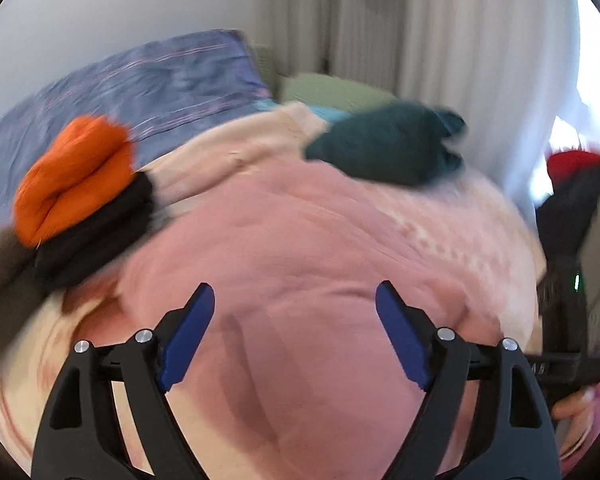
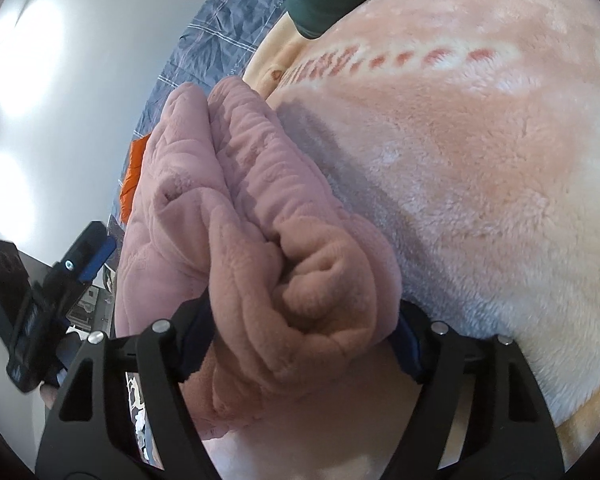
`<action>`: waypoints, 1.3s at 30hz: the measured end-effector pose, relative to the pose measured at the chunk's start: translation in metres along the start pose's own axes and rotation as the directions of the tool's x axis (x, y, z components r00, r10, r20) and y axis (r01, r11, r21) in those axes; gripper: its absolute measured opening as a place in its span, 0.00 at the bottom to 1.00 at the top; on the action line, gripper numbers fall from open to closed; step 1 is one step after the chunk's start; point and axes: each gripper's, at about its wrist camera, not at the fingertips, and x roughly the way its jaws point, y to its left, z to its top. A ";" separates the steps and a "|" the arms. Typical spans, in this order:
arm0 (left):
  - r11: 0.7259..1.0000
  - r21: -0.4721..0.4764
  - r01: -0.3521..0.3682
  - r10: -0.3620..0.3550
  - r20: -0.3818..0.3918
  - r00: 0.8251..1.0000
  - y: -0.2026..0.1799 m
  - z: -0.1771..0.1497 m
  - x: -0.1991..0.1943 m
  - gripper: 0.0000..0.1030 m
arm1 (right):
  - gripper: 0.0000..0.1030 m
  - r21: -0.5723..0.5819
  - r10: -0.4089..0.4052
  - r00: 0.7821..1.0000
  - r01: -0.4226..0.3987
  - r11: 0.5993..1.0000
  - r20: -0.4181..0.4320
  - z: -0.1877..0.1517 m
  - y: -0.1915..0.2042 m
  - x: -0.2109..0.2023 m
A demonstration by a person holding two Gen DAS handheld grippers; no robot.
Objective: Fold large clothes
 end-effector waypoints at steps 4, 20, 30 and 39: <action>0.960 -0.280 0.019 -0.034 -0.050 0.998 0.066 -0.014 0.010 0.82 | 0.75 -0.014 0.002 1.000 -0.002 1.000 0.006 -0.003 0.000 -0.002; 0.630 -0.677 0.382 -0.441 0.094 0.893 0.134 -0.056 0.093 0.99 | 0.83 -0.039 0.016 1.000 -0.016 0.999 -0.004 -0.001 0.002 -0.001; 0.675 -0.596 0.434 -0.427 0.163 0.889 0.121 -0.043 0.081 0.72 | 0.55 -0.179 0.041 0.999 -0.035 0.983 0.034 0.005 0.025 -0.011; 0.849 -0.366 0.380 -0.334 0.186 0.924 0.083 0.084 0.041 0.68 | 0.51 -0.351 0.150 0.979 -0.093 0.932 0.139 0.063 0.081 -0.032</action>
